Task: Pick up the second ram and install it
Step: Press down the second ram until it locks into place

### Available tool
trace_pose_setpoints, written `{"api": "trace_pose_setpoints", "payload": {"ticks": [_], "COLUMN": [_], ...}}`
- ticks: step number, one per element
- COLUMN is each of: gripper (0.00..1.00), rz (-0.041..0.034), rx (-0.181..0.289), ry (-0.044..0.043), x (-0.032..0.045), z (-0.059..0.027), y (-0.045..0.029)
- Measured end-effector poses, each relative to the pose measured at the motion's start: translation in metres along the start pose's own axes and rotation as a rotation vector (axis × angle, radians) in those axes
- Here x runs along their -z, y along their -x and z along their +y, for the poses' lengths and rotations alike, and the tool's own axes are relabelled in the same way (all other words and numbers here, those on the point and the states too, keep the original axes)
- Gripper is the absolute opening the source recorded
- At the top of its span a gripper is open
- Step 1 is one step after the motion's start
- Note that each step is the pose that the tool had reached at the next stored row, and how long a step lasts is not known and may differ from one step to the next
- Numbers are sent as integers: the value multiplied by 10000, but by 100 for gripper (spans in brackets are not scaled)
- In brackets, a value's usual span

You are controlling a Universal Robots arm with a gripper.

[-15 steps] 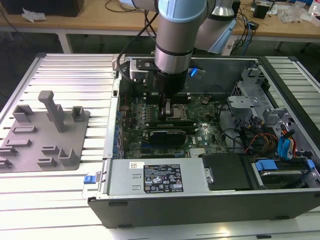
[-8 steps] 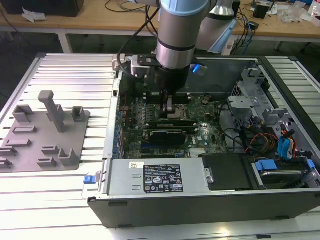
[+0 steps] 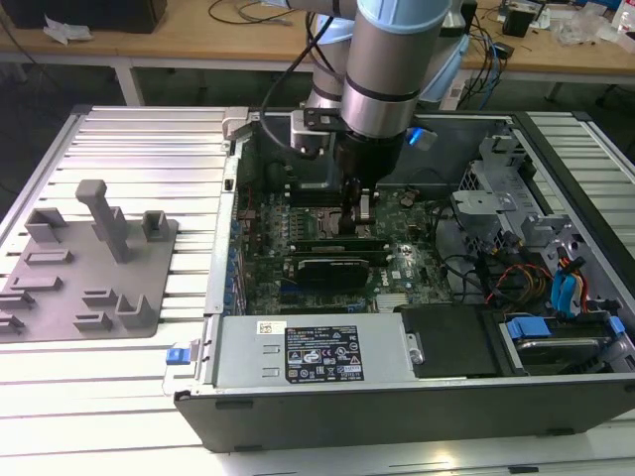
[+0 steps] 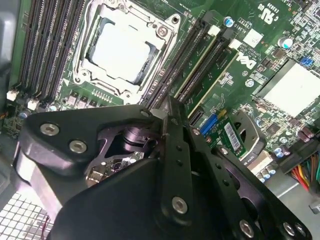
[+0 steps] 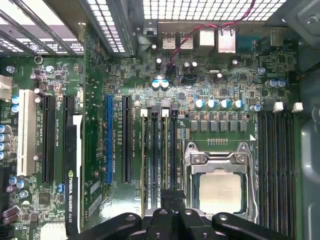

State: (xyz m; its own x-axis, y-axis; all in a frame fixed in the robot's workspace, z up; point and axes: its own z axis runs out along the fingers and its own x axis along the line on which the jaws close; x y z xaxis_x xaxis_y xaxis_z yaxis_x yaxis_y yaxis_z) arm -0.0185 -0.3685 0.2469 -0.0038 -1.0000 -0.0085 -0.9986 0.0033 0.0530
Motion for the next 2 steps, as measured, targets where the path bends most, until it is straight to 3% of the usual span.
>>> {"api": "trace_pose_setpoints", "payload": {"ticks": [2], "gripper": [8], "rz": [0], "rx": [0], "ry": [0], "x": [0], "z": [-1], "y": [0]}}
